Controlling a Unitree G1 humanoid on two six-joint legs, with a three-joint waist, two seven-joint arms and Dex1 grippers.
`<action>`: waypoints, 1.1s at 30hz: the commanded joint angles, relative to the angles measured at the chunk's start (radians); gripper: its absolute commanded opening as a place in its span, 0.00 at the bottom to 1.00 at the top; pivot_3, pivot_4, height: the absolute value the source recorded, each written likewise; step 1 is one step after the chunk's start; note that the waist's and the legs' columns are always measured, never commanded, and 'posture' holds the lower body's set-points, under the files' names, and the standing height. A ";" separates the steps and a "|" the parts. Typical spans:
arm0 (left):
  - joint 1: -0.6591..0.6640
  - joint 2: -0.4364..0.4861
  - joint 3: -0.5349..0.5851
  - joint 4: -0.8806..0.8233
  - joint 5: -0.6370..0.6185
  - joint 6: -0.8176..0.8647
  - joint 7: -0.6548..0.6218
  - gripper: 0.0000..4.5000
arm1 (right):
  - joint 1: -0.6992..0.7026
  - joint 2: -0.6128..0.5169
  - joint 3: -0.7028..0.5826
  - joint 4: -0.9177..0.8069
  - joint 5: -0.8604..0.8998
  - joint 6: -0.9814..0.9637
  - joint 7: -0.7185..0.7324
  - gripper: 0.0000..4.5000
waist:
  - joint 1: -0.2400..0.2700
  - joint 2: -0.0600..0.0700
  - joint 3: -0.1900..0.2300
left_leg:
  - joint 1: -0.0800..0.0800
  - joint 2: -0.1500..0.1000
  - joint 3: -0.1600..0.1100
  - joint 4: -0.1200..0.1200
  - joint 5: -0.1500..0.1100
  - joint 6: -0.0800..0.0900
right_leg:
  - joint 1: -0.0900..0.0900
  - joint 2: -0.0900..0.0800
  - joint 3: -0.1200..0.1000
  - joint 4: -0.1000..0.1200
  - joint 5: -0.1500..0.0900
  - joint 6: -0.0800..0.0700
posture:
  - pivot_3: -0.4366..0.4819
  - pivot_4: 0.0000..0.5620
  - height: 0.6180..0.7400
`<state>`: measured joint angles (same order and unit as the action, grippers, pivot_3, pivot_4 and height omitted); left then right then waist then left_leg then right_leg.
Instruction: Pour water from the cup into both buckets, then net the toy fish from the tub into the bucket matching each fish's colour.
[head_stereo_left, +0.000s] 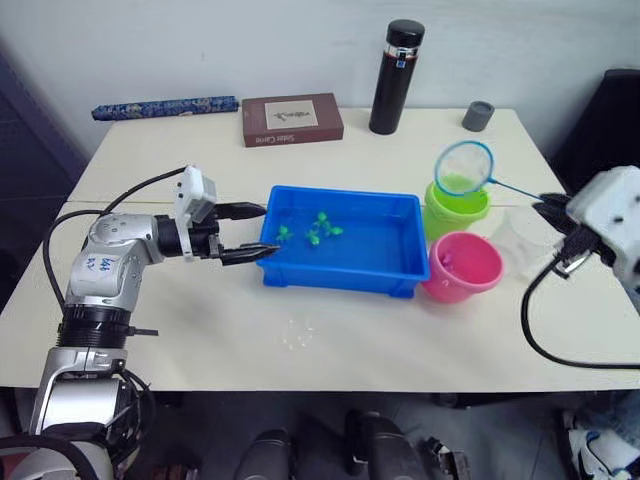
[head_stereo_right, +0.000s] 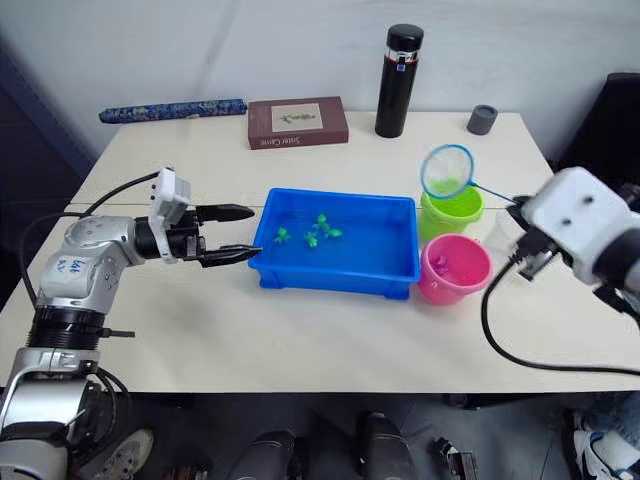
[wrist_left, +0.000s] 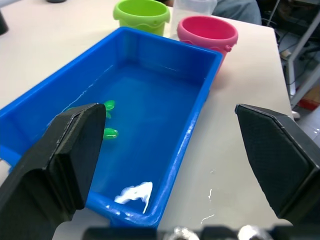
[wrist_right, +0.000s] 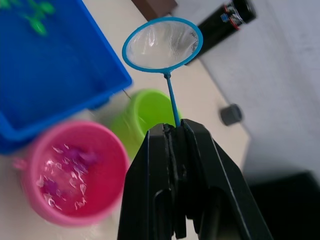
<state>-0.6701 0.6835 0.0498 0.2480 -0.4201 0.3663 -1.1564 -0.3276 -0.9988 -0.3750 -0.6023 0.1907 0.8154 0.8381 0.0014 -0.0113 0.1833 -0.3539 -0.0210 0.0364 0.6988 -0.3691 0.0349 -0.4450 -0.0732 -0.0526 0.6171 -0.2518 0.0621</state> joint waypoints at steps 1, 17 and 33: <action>0.027 0.036 0.049 -0.075 -0.012 0.025 0.028 0.99 | -0.118 -0.003 0.122 0.046 0.080 0.164 -0.006 0.00 | 0.000 0.000 0.000 | 0.000 0.000 0.000 -0.001 0.000 0.000 | 0.000 0.000 0.000 0.001 0.000 0.000 | 0.48 0.27 1.00; 0.233 0.087 0.195 -0.254 -0.052 0.166 0.214 0.99 | -0.417 0.127 0.572 0.250 0.105 0.441 -0.087 0.00 | -0.004 0.000 0.000 | -0.002 -0.001 -0.001 -0.001 -0.001 0.001 | -0.002 -0.002 -0.001 0.001 0.000 0.000 | 0.48 0.27 1.00; 0.307 0.107 0.244 -0.370 -0.090 0.227 0.268 0.99 | -0.586 0.294 0.648 0.463 0.111 0.601 -0.193 0.00 | -0.005 0.000 0.000 | -0.004 -0.001 -0.001 -0.001 -0.001 0.001 | -0.004 -0.003 -0.002 0.001 0.000 -0.001 | 0.48 0.27 1.00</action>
<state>-0.3681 0.7683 0.2611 -0.0799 -0.4881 0.5908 -0.8911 -0.8968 -0.7114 0.2758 -0.1422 0.3092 1.4165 0.6614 -0.0040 -0.0112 0.1833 -0.3577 -0.0222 0.0356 0.6976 -0.3699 0.0362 -0.4486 -0.0762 -0.0545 0.6183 -0.2521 0.0616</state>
